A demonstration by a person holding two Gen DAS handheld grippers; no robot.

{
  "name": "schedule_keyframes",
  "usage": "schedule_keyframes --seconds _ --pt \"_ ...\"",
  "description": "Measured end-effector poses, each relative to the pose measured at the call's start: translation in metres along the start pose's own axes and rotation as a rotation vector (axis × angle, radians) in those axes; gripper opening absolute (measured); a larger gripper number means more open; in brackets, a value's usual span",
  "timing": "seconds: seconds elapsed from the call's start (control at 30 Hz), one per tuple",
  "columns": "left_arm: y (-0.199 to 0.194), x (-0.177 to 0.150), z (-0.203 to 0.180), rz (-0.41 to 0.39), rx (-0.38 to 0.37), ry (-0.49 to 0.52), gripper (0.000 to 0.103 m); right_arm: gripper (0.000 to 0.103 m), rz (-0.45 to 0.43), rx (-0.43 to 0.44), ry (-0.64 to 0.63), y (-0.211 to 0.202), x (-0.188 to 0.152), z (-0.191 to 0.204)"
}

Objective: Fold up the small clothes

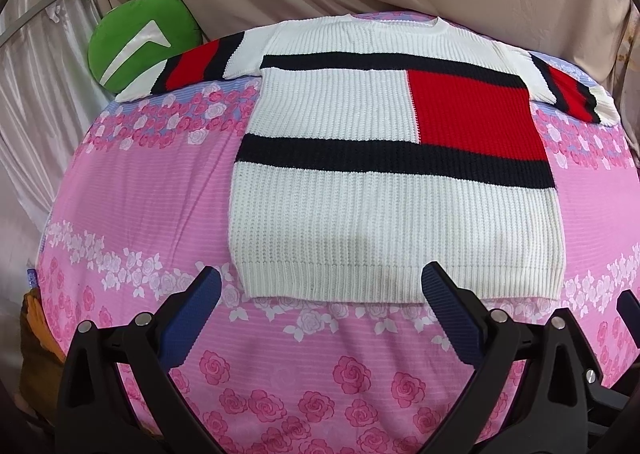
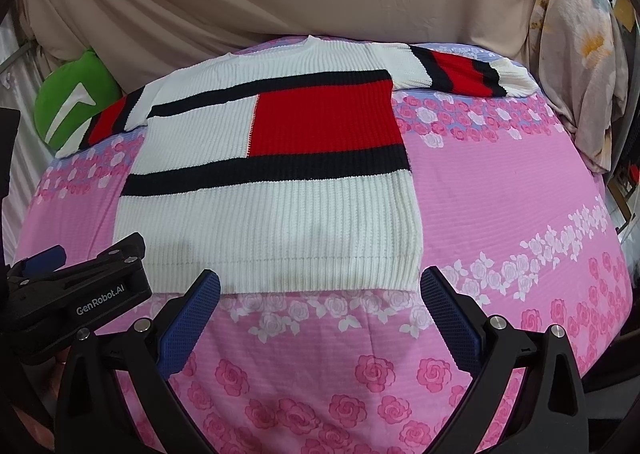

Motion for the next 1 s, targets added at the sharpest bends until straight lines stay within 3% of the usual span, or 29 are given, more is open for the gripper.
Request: schedule_keyframes --seconds 1.0 --pt "0.0036 0.0003 -0.0011 0.012 0.006 0.007 0.098 0.098 0.016 -0.001 0.008 0.0018 -0.0018 0.0019"
Point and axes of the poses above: each gripper's, at about its wrist camera, not at the fingertips, and y roughly the way its jaws point, z to its left, x to its top, the point moved 7 cm from there along y, roughly the way its jaws point, and after that the axes turned 14 degrees about x, right-handed, at the moved point
